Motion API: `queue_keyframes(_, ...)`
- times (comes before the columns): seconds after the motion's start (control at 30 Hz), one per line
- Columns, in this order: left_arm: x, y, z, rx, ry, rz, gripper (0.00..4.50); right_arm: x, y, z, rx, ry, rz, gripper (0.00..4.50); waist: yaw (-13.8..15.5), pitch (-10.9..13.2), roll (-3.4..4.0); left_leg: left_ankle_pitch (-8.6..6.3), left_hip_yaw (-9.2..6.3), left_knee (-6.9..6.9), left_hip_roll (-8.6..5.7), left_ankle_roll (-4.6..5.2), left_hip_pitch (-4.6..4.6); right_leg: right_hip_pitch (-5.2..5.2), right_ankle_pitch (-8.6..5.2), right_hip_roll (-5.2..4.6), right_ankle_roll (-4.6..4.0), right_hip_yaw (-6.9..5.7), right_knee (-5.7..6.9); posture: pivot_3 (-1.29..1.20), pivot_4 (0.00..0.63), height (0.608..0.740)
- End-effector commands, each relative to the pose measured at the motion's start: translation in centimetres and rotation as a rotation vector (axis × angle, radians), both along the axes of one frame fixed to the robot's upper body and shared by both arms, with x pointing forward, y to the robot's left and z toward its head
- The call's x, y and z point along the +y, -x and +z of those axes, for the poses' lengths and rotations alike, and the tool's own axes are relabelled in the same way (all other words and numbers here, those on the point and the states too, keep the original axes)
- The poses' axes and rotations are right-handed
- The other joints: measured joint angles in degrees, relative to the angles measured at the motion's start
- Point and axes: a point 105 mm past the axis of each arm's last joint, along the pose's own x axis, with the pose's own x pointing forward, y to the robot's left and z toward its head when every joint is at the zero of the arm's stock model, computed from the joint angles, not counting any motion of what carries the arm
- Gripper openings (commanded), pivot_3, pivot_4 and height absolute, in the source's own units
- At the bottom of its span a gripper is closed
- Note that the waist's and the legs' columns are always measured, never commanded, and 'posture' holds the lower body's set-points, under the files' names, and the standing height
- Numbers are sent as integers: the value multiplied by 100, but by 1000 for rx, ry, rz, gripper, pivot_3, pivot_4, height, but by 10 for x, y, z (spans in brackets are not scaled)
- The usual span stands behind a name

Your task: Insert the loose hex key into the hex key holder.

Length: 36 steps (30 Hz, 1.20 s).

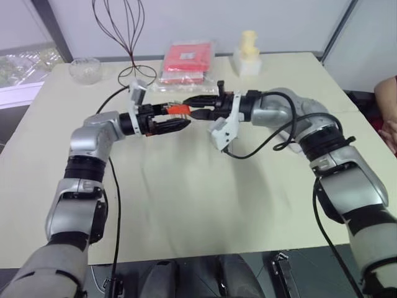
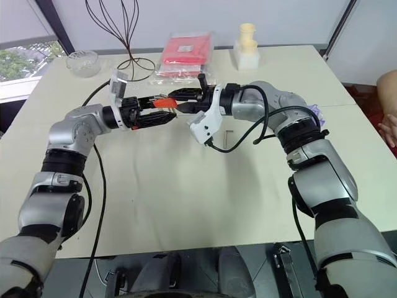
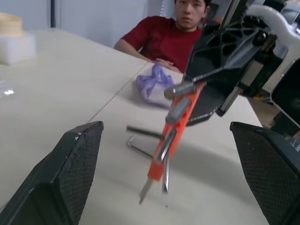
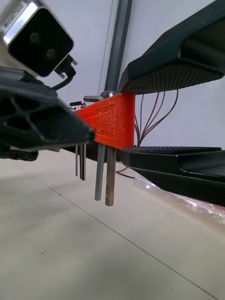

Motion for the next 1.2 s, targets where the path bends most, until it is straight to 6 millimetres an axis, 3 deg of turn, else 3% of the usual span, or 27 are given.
queue_keyframes(0.03,0,0,17,-64,27,-10,3721,1,6,17,-40,-46,23,978,0,0,0,0,0,0,0,0,0,0,0,0,0,0,0,0,150,740)
queue_keyframes(0.27,-3,0,17,-63,45,-18,52,-1,5,15,-28,-54,9,978,-5,0,0,1,0,0,0,-1,0,-2,0,0,0,0,3,0,150,740)
queue_keyframes(1.07,-7,-3,17,-39,107,18,20,-2,3,7,50,-93,-28,978,-5,0,0,1,0,6,0,-2,-1,-2,0,-1,0,0,6,0,150,740)
queue_keyframes(1.2,-8,-4,13,-48,86,30,1814,-3,3,6,53,-93,-31,978,-4,0,-1,1,-1,8,1,-2,-1,-2,0,-1,0,0,7,0,150,740)
